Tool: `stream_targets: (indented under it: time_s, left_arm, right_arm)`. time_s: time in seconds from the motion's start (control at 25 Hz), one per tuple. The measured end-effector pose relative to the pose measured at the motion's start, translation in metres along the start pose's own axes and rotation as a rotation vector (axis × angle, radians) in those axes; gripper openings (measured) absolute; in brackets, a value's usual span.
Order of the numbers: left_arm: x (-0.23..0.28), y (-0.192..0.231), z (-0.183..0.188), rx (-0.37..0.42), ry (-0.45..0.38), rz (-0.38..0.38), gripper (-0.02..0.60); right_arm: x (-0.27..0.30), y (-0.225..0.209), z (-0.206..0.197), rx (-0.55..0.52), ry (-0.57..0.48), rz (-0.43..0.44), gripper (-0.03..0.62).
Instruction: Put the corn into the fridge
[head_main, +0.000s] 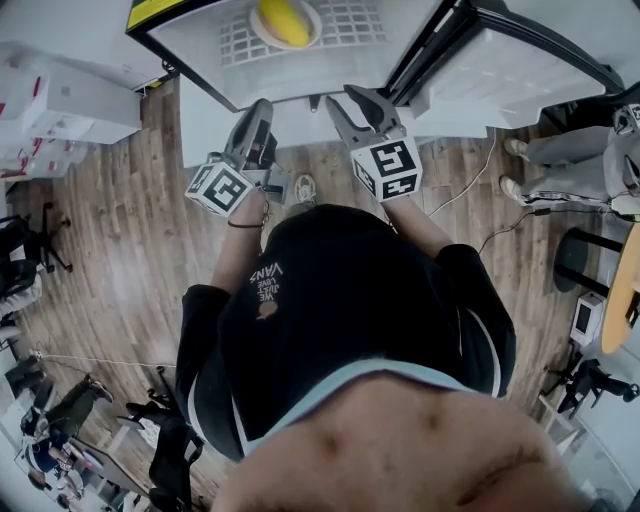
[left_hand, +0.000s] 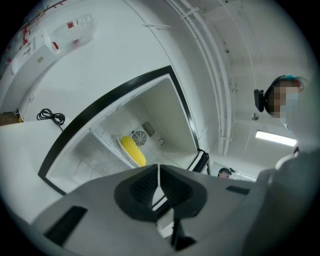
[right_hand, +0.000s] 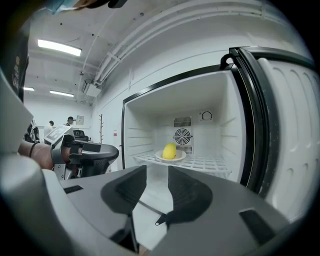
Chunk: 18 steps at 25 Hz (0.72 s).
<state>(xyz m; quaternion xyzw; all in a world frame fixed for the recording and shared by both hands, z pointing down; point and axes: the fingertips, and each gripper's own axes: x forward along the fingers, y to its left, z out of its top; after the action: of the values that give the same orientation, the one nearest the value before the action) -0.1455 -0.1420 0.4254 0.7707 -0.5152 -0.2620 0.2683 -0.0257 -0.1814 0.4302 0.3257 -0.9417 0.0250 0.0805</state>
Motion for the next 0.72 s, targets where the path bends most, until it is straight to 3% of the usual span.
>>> stream_targets:
  time_s: [0.72]
  left_arm:
    - [-0.028, -0.03, -0.03, 0.24, 0.09, 0.068, 0.023]
  right_arm:
    - [-0.038, 0.015, -0.011, 0.024, 0.004, 0.025, 0.038]
